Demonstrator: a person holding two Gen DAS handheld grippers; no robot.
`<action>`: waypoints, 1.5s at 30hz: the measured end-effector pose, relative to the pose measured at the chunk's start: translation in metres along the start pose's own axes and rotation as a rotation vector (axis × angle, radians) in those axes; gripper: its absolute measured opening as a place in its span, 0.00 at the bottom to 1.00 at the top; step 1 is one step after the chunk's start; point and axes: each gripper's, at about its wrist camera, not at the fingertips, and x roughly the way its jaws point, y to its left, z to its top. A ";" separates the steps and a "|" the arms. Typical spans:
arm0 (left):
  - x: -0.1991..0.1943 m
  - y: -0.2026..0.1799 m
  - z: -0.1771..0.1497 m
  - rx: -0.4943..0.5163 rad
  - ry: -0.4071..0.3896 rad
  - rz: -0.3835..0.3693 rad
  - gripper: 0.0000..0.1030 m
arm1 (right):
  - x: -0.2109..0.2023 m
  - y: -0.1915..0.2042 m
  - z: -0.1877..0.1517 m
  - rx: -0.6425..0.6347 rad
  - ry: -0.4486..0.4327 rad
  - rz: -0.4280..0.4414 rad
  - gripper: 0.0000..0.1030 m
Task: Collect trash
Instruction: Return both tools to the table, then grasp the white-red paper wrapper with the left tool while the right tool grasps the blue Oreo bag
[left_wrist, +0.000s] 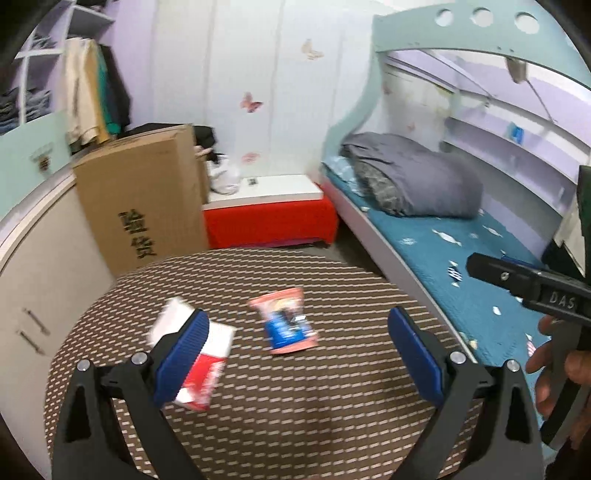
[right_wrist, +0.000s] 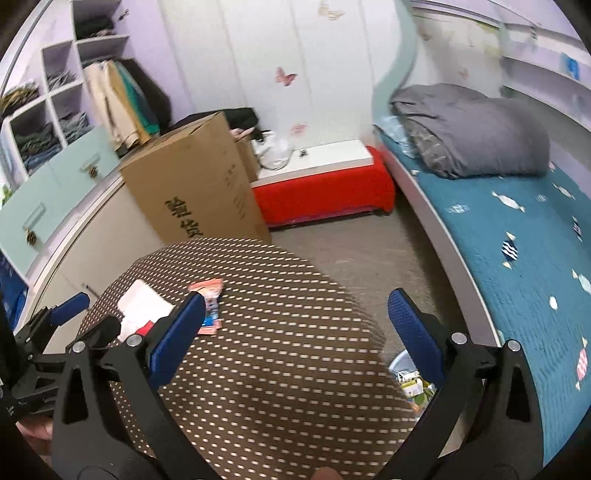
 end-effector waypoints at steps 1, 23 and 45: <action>-0.002 0.012 -0.004 -0.011 -0.002 0.017 0.92 | 0.004 0.007 0.000 -0.011 0.007 0.005 0.94; 0.077 0.124 -0.047 -0.082 0.184 0.122 0.92 | 0.097 0.074 -0.023 -0.117 0.166 0.048 0.94; 0.032 0.116 -0.061 -0.184 0.118 0.074 0.08 | 0.116 0.108 -0.056 -0.268 0.203 0.131 0.34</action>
